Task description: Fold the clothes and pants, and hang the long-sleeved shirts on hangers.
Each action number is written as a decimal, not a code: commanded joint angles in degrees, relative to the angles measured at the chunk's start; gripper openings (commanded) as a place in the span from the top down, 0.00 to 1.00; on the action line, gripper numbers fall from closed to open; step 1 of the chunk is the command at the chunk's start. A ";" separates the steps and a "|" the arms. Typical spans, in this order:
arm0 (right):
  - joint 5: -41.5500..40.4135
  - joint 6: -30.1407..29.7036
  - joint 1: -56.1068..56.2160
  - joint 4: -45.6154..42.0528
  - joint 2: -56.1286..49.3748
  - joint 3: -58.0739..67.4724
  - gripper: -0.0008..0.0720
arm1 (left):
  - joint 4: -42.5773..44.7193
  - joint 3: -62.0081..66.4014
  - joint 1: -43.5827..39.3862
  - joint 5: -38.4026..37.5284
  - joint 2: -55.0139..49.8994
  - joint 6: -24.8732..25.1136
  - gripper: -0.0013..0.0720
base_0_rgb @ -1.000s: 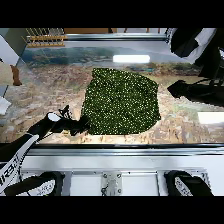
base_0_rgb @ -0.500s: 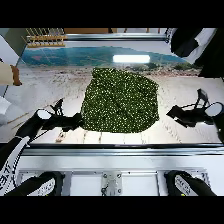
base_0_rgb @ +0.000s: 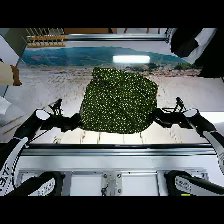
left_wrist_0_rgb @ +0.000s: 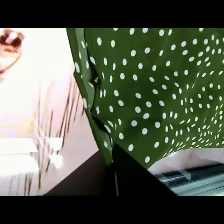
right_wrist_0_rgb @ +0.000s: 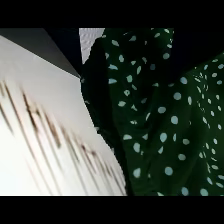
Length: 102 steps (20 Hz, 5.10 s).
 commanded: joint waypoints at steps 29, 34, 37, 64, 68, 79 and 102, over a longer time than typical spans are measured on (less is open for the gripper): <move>49.09 24.85 0.92 -11.72 39.15 42.05 0.98 | 0.28 63.06 7.48 -14.10 25.00 -1.51 0.98; 46.07 22.38 5.57 -17.09 24.13 32.63 0.98 | 0.07 50.66 7.43 -13.86 5.42 -2.10 0.98; 37.13 22.01 8.72 -19.43 9.49 32.50 0.98 | -0.24 48.35 5.62 -7.54 -8.15 -1.84 0.98; 28.92 20.00 17.59 -37.40 3.17 16.74 0.98 | 6.01 2.25 4.39 -0.68 -2.03 4.22 0.98; 28.28 21.40 18.88 -37.07 3.19 15.23 0.98 | 5.66 1.81 4.39 2.69 -4.04 4.20 0.98; 31.85 14.19 10.78 -29.73 12.44 18.58 0.15 | 6.21 15.50 4.39 -5.03 4.42 4.81 0.34; 25.22 -35.63 -13.38 9.09 -11.67 10.01 0.00 | 5.57 8.98 -14.40 -2.99 11.89 -5.57 0.98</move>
